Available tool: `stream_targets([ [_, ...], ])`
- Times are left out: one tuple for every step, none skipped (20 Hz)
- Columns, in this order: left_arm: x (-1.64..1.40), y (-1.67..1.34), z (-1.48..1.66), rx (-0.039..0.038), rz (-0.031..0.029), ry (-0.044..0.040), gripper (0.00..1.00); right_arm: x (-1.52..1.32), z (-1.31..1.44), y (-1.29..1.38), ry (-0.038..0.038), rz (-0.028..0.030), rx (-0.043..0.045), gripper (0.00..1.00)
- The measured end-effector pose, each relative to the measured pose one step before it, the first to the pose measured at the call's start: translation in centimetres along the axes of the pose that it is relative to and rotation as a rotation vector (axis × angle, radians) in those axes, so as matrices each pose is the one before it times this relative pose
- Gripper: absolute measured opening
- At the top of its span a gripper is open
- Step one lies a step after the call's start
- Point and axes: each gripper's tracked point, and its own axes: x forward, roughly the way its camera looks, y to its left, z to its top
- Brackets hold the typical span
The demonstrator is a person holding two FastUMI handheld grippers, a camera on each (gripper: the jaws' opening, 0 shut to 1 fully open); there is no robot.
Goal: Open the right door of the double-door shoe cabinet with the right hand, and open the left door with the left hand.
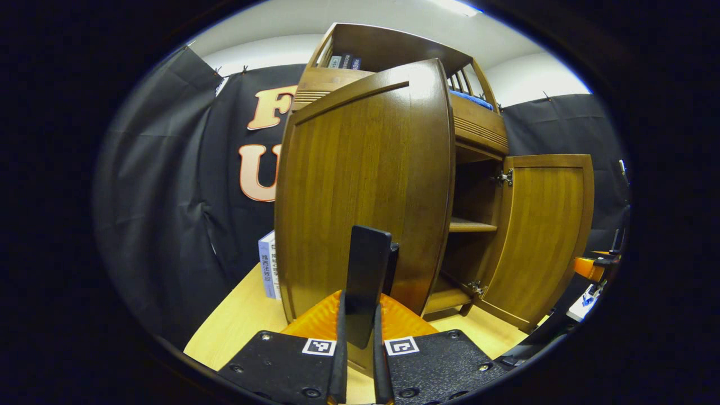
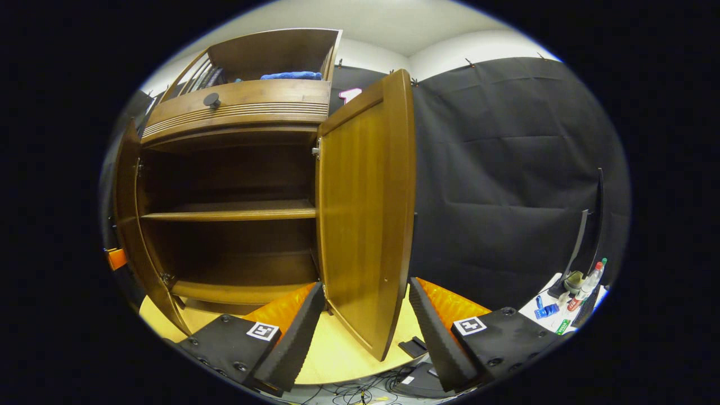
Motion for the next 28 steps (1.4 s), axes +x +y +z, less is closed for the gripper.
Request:
stream_targets([
  [-0.311, 0.435, -0.011, 0.00133, 0.00781, -0.00022, 0.18, 0.011, -0.02, 0.285, -0.0004, 0.00622, -0.00234, 0.89],
  [-0.461, 0.502, 0.04, 0.00456, 0.0081, 0.00074, 0.19, 0.018, -0.013, 0.293, 0.00186, 0.00715, -0.0022, 0.89],
  [-0.359, 0.355, -0.13, 0.00582, 0.00629, 0.00139, 0.16, 0.0, 0.008, 0.379, 0.00118, 0.00632, -0.0006, 0.89],
  [-0.307, 0.466, 0.084, 0.00867, 0.00901, 0.00048, 0.14, -0.098, -0.052, 0.335, 0.00086, 0.00644, 0.00082, 0.89],
  [-0.266, 0.5, 0.083, 0.00413, 0.01281, -0.00016, 0.13, 0.015, -0.093, 0.329, 0.0003, 0.0065, 0.00116, 0.89],
  [-0.225, 0.621, 0.094, -0.00232, 0.01244, -0.00106, 0.13, 0.061, 0.025, 0.335, 0.00079, 0.0074, 0.00026, 0.89],
  [-0.142, 0.485, -0.061, -0.00591, 0.01115, 0.00024, 0.11, 0.017, -0.102, 0.398, 0.00091, 0.00859, -0.00183, 0.89],
  [-0.249, 0.536, 0.036, -0.00778, 0.00892, -0.00302, 0.12, -0.042, 0.034, 0.265, -0.0008, 0.00547, -0.0021, 0.89],
  [-0.158, 0.485, -0.012, -0.00712, 0.00797, -0.00114, 0.1, 0.016, 0.023, 0.329, -0.00219, 0.00676, -0.00277, 0.89],
  [-0.174, 0.593, 0.013, -0.00498, 0.00925, 0.00184, 0.1, 0.058, 0.072, 0.35, -0.00064, 0.0069, -0.00454, 0.89],
  [-0.172, 0.489, 0.07, 0.00072, 0.00925, 0.00389, 0.08, 0.019, -0.001, 0.251, 0.0002, 0.00523, -0.00233, 0.89],
  [-0.247, 0.335, -0.051, 0.00765, 0.00771, 0.00367, 0.08, 0.12, 0.003, 0.336, -0.00006, 0.0077, -0.00013, 0.89],
  [-0.091, 0.381, 0.071, 0.01044, 0.0081, 0.00128, 0.07, 0.064, 0.03, 0.297, -0.00095, 0.00707, 0.00055, 0.89],
  [-0.162, 0.338, 0.014, 0.00513, 0.00666, 0.00074, 0.06, 0.048, 0.085, 0.329, -0.0012, 0.00666, -0.00032, 0.89],
  [-0.049, 0.196, 0.028, -0.00388, 0.00679, 0.00179, 0.06, 0.04, 0.019, 0.288, -0.00092, 0.00627, -0.00092, 0.89],
  [-0.009, 0.235, 0.029, -0.00942, 0.00364, 0.00251, 0.05, 0.011, -0.052, -0.054, 0.00091, 0.00695, -0.00085, 0.89],
  [-0.046, 0.27, 0.067, -0.00912, 0.00253, 0.00265, 0.06, 0.013, -0.018, 0.115, 0.00066, 0.00666, -0.0018, 0.89],
  [-0.105, 0.294, -0.051, -0.00441, 0.00279, 0.00238, 0.07, 0.092, 0.022, 0.191, 0.00028, 0.00518, -0.00276, 0.89],
  [-0.081, 0.35, 0.009, 0.00125, 0.00481, 0.00235, 0.05, 0.043, -0.026, 0.031, 0.0013, 0.00302, -0.00263, 0.91],
  [0.012, 0.362, 0.042, 0.00315, 0.00419, 0.00282, 0.06, -0.025, 0.01, 0.129, 0.00053, 0.00312, -0.00096, 0.92],
  [-0.182, 0.206, -0.092, 0.00028, 0.00331, 0.00193, 0.05, -0.037, -0.024, 0.035, 0.00042, 0.00098, 0.00081, 0.93],
  [-0.134, 0.295, 0.072, -0.00265, 0.00319, 0.00153, 0.05, 0.069, -0.016, 0.142, 0.00107, 0.00088, 0.00195, 0.93],
  [-0.141, 0.342, -0.001, -0.00479, 0.00506, 0.00175, 0.05, -0.028, -0.011, 0.072, 0.00065, 0.00056, 0.0022, 0.93],
  [-0.111, 0.341, 0.024, -0.00488, 0.00668, 0.00036, 0.06, 0.036, 0.013, 0.073, 0.00022, 0.00091, 0.00148, 0.93],
  [-0.074, 0.421, -0.107, -0.0031, 0.00816, 0.0019, 0.04, 0.018, 0.02, 0.106, -0.00107, 0.00246, 0.00149, 0.93],
  [-0.034, 0.392, 0.041, -0.00243, 0.01098, 0.00211, 0.04, 0.099, 0.037, 0.062, -0.00107, 0.00278, 0.00008, 0.93],
  [-0.214, 0.201, 0.012, -0.00287, 0.01065, 0.00125, 0.03, -0.006, -0.01, 0.006, -0.00074, 0.00211, -0.00235, 0.93],
  [-0.006, 0.165, 0.06, -0.00389, 0.01042, 0.00069, 0.03, 0.033, 0.075, 0.032, -0.00111, 0.00251, -0.0028, 0.93],
])
